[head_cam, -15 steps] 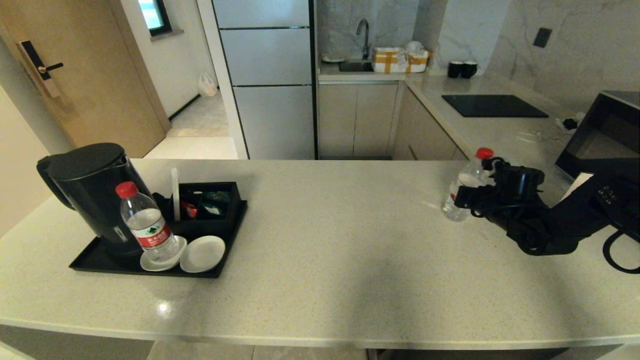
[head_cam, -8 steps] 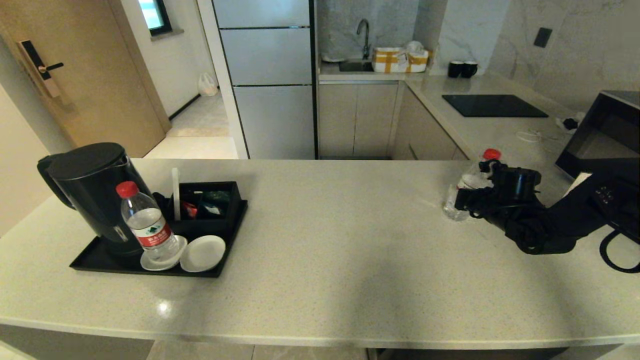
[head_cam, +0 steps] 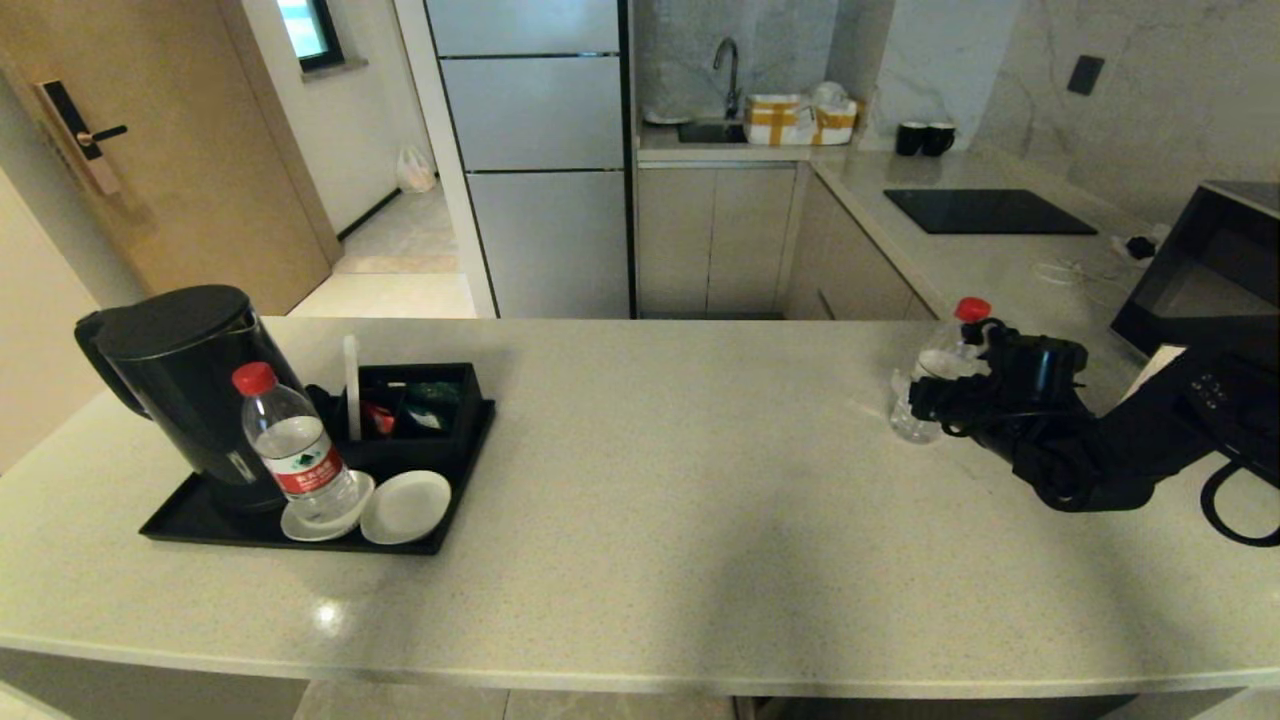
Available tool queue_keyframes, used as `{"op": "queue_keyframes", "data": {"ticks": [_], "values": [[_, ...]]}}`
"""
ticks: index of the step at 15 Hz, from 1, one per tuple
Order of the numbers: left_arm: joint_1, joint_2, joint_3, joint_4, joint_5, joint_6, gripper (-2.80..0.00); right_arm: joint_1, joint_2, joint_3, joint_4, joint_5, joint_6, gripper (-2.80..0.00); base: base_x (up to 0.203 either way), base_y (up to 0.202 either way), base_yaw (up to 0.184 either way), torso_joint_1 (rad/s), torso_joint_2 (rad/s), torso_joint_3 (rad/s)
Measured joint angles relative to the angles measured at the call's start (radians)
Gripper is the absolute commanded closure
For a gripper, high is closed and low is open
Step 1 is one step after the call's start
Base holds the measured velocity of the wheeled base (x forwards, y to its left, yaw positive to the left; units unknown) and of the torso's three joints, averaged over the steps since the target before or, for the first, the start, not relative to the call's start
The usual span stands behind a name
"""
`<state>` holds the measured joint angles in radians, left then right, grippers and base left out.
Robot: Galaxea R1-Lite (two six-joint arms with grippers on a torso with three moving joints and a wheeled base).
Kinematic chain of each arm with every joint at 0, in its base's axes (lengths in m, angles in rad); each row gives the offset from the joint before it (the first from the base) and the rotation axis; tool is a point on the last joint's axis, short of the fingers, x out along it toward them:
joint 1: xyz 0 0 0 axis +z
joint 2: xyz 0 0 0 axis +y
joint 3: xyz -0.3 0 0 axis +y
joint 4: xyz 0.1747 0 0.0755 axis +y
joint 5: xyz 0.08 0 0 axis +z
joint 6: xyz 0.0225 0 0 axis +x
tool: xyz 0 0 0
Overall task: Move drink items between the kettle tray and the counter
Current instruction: Place it on the right, then pick up the bottled water
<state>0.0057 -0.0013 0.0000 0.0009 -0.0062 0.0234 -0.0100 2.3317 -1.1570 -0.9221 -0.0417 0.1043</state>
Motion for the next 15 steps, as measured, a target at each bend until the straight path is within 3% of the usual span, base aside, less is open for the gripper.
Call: {"op": "queue_keyframes", "data": {"ticks": [15], "values": [[0.0,0.0,0.0,0.001,0.0,0.001,0.0,-0.03,-0.296,0.217,0.024,0.137,-0.047,-2.8,0.0,0.0,0.0,0.0,0.0,0.0]]}}
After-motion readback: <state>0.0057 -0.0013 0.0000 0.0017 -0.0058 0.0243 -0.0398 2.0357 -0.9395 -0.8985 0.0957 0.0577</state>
